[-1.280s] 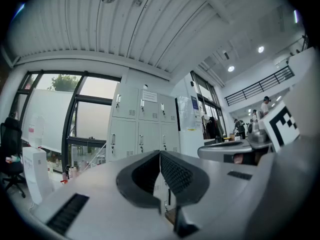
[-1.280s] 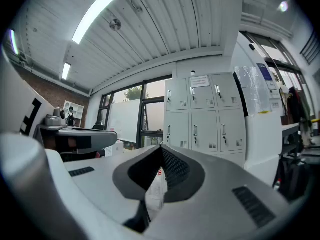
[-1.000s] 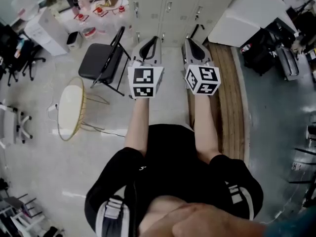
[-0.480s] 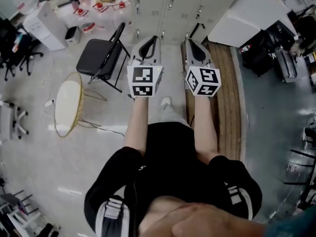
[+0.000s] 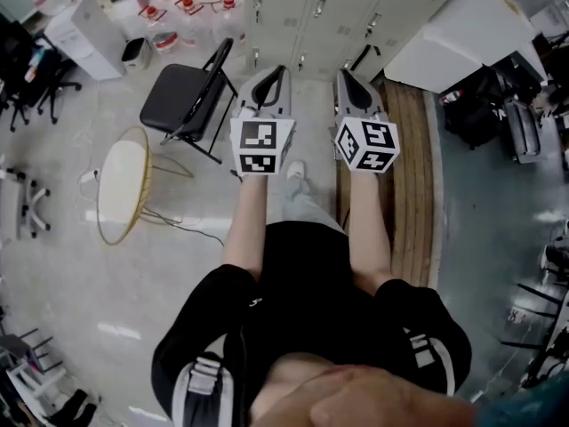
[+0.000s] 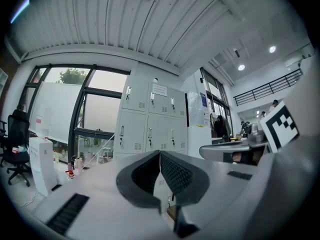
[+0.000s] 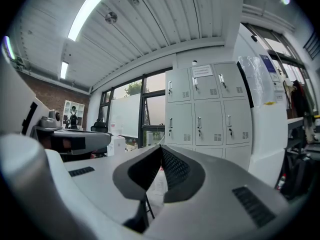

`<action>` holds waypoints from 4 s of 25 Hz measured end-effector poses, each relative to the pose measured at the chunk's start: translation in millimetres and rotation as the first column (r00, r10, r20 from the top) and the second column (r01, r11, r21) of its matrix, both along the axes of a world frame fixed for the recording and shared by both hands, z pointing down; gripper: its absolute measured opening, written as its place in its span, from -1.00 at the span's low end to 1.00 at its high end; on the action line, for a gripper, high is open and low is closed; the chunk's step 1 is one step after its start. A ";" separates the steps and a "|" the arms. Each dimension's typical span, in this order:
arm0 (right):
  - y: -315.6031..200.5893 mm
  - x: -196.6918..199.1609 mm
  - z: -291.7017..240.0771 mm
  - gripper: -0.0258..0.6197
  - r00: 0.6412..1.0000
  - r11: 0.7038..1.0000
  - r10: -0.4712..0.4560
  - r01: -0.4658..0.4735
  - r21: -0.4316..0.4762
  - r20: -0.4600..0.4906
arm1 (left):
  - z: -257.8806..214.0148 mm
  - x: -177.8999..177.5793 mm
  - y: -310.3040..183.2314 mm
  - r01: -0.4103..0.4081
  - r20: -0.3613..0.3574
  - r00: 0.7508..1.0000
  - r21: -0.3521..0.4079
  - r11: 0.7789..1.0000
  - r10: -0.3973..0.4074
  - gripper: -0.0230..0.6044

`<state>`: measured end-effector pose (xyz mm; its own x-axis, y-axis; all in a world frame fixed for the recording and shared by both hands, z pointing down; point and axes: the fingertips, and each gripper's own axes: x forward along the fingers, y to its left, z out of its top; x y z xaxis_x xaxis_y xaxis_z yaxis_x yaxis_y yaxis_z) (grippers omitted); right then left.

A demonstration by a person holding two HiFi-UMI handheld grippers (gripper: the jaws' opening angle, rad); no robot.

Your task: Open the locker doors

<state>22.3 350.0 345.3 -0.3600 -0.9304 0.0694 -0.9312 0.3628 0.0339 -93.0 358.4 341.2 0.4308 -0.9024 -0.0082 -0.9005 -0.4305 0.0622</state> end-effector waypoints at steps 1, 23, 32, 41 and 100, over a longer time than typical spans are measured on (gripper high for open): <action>-6.4 -1.5 3.2 -0.86 1.000 1.000 -0.005 0.005 -0.005 0.000 | 3.4 -1.1 -6.4 0.005 0.001 1.000 -0.007 1.000 -0.005 -0.89; -218.7 72.3 19.2 -0.86 0.993 0.999 0.006 0.000 -0.053 0.119 | 21.1 63.5 -210.2 0.020 0.058 0.998 -0.072 0.997 -0.016 -0.89; -305.1 137.6 7.9 -0.86 0.989 0.999 0.047 -0.044 -0.023 0.141 | 6.8 127.8 -298.4 -0.031 0.068 0.997 -0.032 0.999 0.033 -0.89; -345.7 163.0 16.5 -0.86 0.986 0.998 0.052 -0.046 -0.039 0.156 | 12.1 145.3 -342.9 -0.020 0.067 0.997 -0.043 0.999 0.023 -0.89; -658.9 120.2 25.8 -0.74 0.999 0.998 -0.029 0.026 -0.065 -0.038 | 42.1 156.0 -654.3 -0.088 0.005 0.996 -0.115 0.989 0.089 -0.89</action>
